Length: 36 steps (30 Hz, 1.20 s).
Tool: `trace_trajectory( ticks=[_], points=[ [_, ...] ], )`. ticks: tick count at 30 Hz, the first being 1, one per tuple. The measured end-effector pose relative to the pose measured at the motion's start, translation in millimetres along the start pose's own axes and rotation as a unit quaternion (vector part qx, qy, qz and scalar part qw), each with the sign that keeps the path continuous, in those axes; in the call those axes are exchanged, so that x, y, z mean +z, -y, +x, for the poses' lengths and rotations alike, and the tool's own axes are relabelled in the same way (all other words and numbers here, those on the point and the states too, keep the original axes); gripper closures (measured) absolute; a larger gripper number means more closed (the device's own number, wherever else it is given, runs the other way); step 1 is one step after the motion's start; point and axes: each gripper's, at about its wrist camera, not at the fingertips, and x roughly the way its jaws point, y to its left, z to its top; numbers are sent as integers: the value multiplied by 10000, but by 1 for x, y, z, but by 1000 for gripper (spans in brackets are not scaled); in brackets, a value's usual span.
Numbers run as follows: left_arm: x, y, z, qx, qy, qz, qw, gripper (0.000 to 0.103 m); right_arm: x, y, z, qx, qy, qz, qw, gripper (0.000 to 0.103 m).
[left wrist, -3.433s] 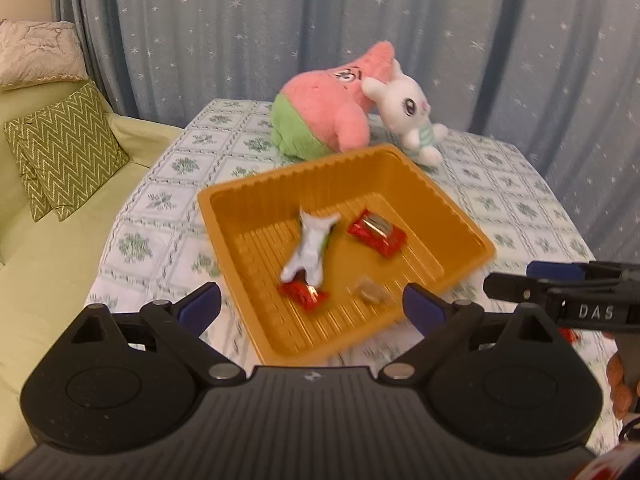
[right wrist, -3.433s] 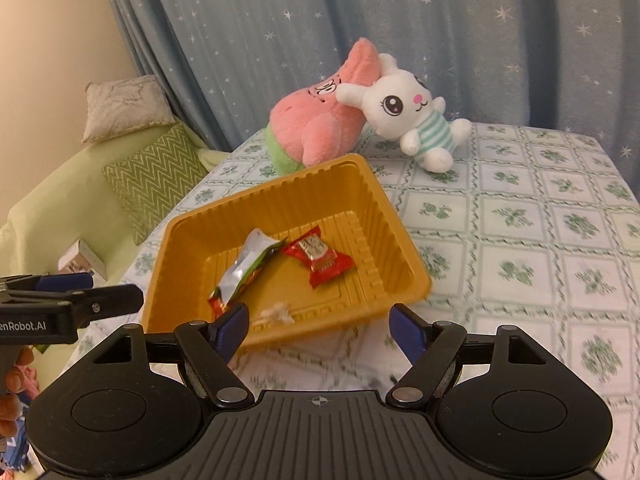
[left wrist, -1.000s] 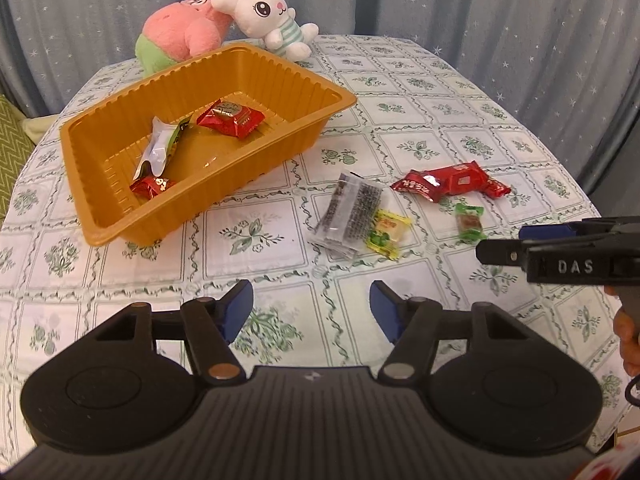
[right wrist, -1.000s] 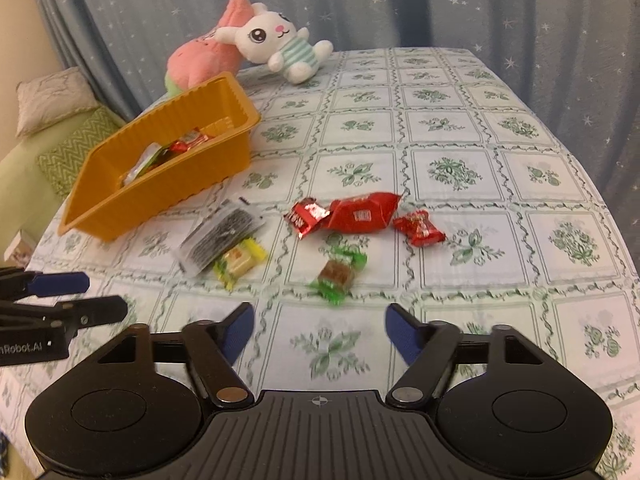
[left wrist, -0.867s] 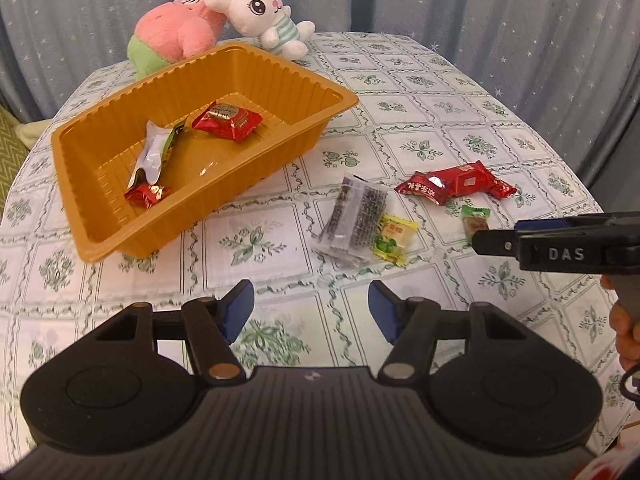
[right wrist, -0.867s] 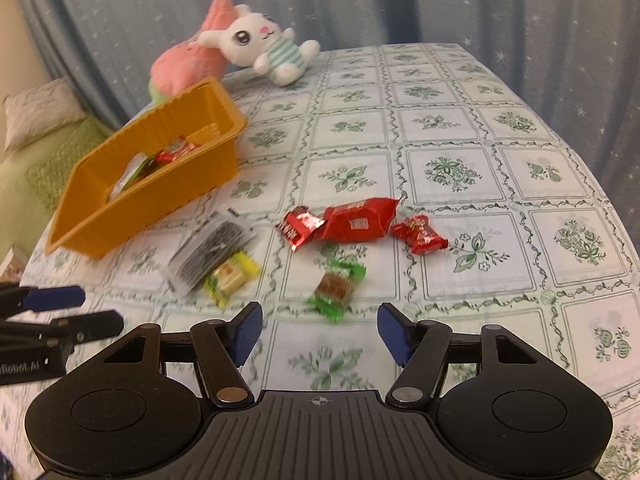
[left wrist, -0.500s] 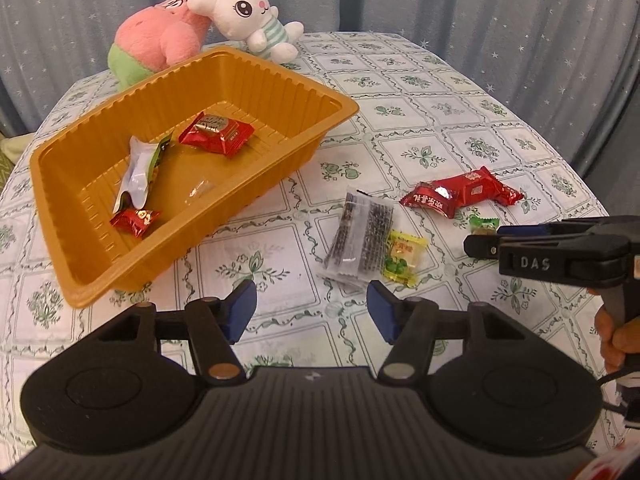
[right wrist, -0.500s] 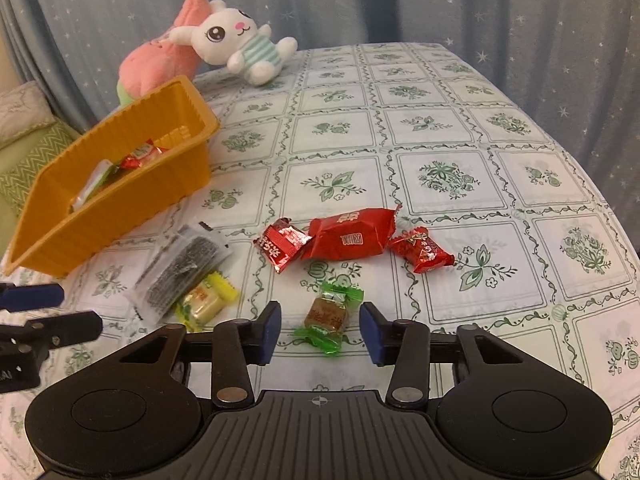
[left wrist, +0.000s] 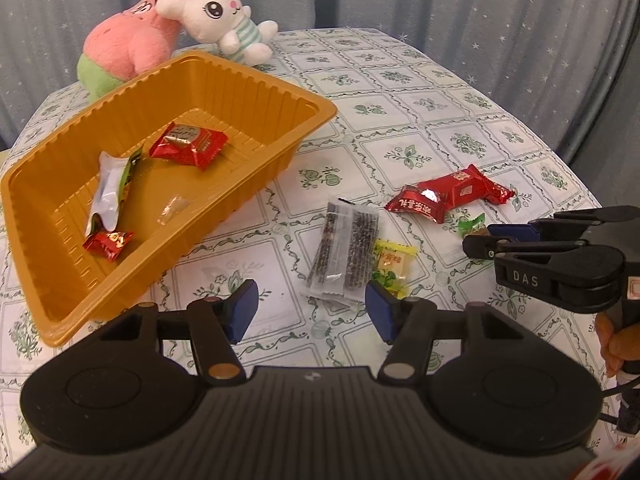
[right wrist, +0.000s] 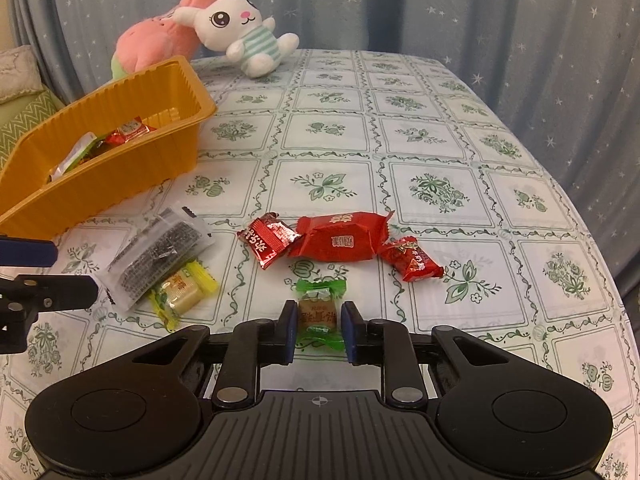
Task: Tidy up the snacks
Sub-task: 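Grasp the green-wrapped candy with the right tool while the left tool grasps the clear packet, then carry the clear packet and green candy over the orange tray with both tools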
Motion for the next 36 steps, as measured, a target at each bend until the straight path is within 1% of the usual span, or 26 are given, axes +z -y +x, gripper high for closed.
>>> trace_trajectory(
  ticks=[5, 8, 9, 13, 15, 20, 22, 24, 25, 26, 31, 36],
  points=[
    [5, 7, 8, -93, -7, 132, 9999, 51, 3, 10, -4, 77, -45, 310, 9995, 80],
    [9, 11, 16, -118, -17, 219, 9997, 52, 4, 17, -9, 117, -5, 472, 9988, 80],
    [11, 12, 20, -123, -22, 251, 9996, 52, 5, 19, -10, 117, 7, 501, 9987, 83],
    [18, 14, 32, -86, -53, 386, 9992, 52, 5, 27, -16, 85, 60, 596, 9982, 83],
    [21, 14, 38, -65, -78, 414, 9991, 56, 4, 32, -18, 62, 66, 643, 9979, 83],
    [25, 17, 47, -131, -83, 522, 9985, 57, 2, 38, -22, 36, 62, 725, 9973, 83],
    [27, 18, 49, -153, -116, 547, 9983, 59, 1, 40, -22, 35, 53, 746, 9972, 83],
    [27, 18, 54, -192, -233, 533, 9981, 63, 1, 40, -23, 47, 49, 751, 9972, 83],
    [26, 18, 57, -184, -285, 544, 9979, 63, 1, 40, -23, 59, 45, 755, 9971, 83],
    [25, 19, 56, -164, -238, 569, 9980, 65, 1, 40, -23, 76, 41, 755, 9971, 83],
    [19, 12, 51, 23, -257, 325, 9991, 67, 0, 37, -23, 261, 26, 677, 9974, 83],
    [3, -1, 35, 123, -344, 68, 9993, 67, -5, 27, -18, 446, -82, 446, 9980, 83]
  ],
)
